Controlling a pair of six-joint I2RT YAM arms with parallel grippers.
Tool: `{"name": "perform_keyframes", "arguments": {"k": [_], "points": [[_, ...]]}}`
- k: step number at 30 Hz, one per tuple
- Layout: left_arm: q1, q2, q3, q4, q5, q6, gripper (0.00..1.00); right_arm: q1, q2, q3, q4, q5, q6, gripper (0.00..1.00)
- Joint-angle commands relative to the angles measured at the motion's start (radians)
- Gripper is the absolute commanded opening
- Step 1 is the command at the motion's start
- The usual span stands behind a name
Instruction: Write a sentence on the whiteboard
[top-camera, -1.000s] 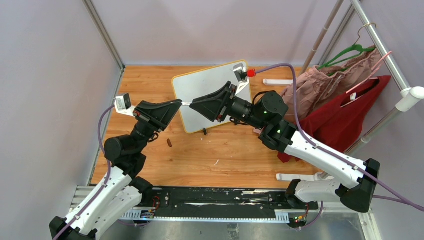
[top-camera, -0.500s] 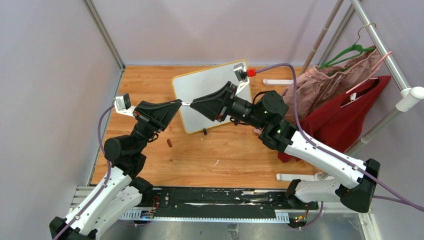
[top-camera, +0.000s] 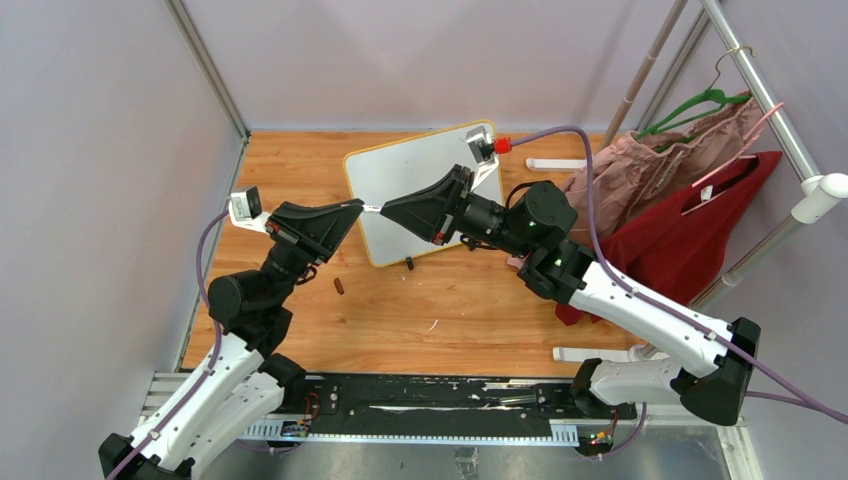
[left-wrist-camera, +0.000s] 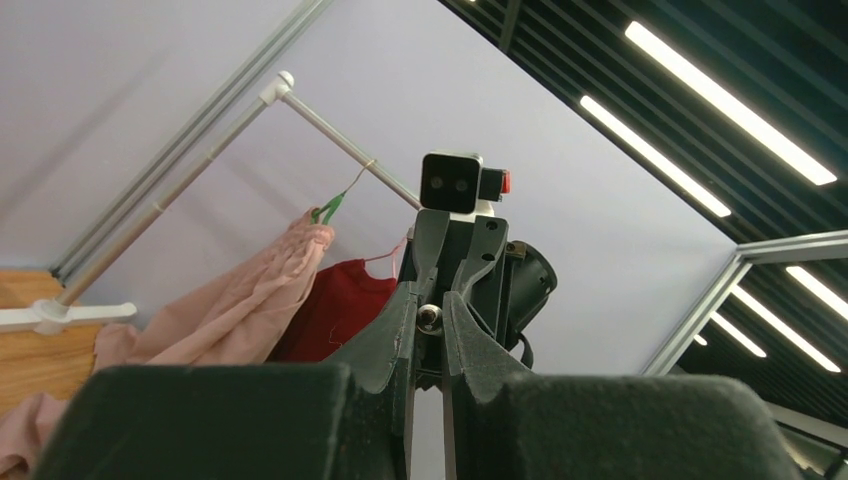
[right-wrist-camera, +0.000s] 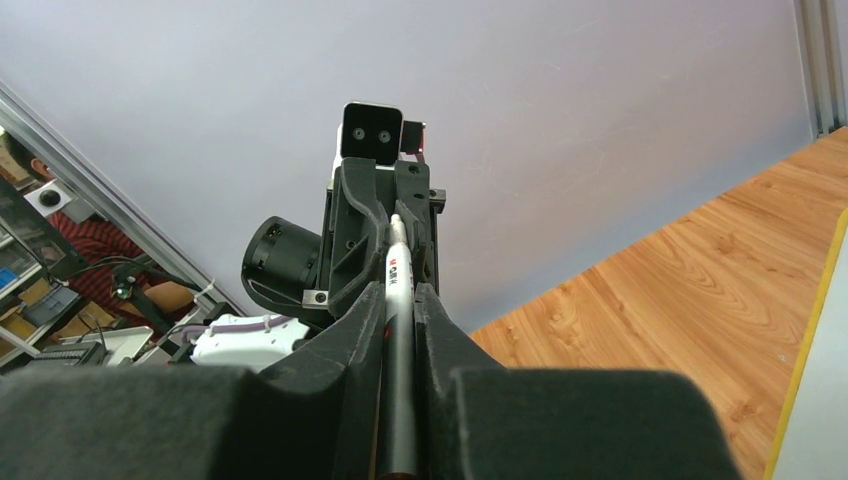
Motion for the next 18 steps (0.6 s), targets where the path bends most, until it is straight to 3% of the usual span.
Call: {"name": "perform_keyframes", "arguments": {"k": [1,4,5,8,11,13,18], "points": [[-0.003,0.001,-0.009,0.024,-0.003,0.020,0.00,-0.012,-0.003,0.034,0.011,-0.020,-0.010,0.06],[-0.003,0.003,-0.015,0.023,0.001,0.025,0.01,-0.012,-0.010,0.026,0.017,-0.017,-0.016,0.00],[-0.003,0.003,-0.016,0.023,0.002,0.025,0.11,-0.013,-0.015,0.021,0.019,-0.015,-0.019,0.00],[-0.003,-0.010,-0.019,-0.013,-0.005,0.037,0.59,-0.015,-0.038,0.020,-0.022,0.003,-0.062,0.00],[-0.003,-0.041,-0.008,-0.092,-0.009,0.087,0.82,-0.015,-0.089,0.024,-0.107,0.049,-0.138,0.00],[-0.002,-0.070,0.004,-0.182,-0.018,0.139,0.88,-0.015,-0.124,0.024,-0.173,0.090,-0.204,0.00],[-0.003,-0.129,0.017,-0.318,-0.029,0.279,0.89,-0.015,-0.222,-0.032,-0.285,0.234,-0.343,0.00]]}}
